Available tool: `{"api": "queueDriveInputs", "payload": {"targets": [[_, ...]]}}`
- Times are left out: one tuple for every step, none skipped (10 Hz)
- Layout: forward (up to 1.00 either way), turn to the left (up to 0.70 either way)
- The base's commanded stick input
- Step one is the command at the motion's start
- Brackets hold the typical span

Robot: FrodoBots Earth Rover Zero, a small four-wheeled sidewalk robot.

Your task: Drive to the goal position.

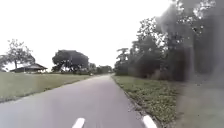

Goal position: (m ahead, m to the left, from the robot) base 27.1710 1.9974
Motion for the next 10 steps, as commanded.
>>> {"api": "queueDriveInputs", "payload": {"targets": [[0.69,0.34],[0.69,0.34],[0.69,0.34],[0.69,0.34],[0.69,0.34],[0.69,0.30],[0.69,0.12],[0.69,0.03],[0.69,0.14],[0.69,0.34]]}}
